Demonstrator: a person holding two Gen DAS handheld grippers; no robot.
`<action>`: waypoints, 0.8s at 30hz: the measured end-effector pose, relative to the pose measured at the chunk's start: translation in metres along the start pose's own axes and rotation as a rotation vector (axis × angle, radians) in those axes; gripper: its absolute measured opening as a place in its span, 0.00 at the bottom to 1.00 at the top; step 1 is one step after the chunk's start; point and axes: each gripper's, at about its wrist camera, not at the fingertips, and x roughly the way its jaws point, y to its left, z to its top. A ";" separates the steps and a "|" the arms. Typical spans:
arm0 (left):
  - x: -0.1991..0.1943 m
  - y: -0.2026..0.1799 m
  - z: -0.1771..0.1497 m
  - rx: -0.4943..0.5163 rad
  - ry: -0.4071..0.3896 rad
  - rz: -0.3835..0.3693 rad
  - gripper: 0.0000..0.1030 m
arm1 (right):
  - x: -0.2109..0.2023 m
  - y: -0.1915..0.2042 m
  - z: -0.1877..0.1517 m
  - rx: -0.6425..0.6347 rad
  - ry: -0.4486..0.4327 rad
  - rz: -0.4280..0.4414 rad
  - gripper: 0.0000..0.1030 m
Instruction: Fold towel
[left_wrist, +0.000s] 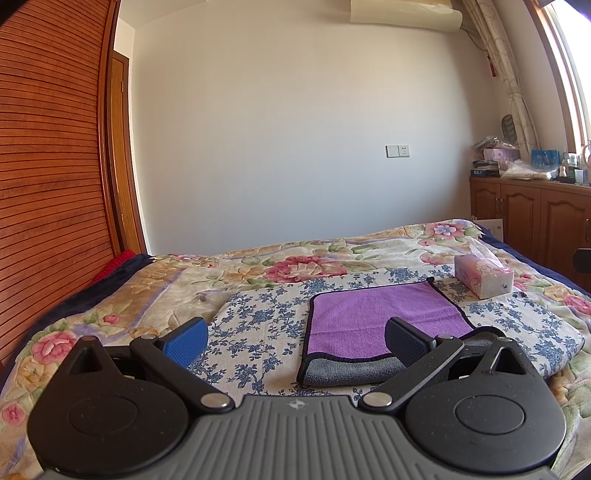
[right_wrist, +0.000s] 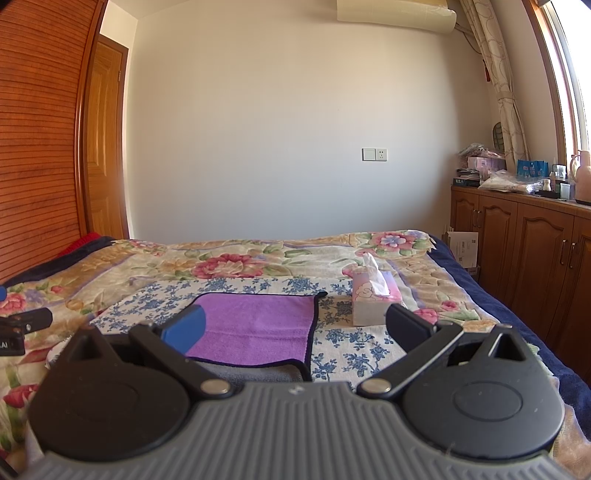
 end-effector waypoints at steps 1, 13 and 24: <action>0.000 0.000 0.000 0.000 0.000 0.000 1.00 | 0.000 0.000 0.000 0.000 0.000 0.000 1.00; 0.002 -0.001 0.000 0.006 0.007 -0.005 1.00 | 0.001 0.000 -0.002 -0.009 0.006 0.010 1.00; 0.009 -0.011 -0.001 0.062 0.033 -0.052 1.00 | 0.012 0.002 -0.001 0.002 0.041 0.037 1.00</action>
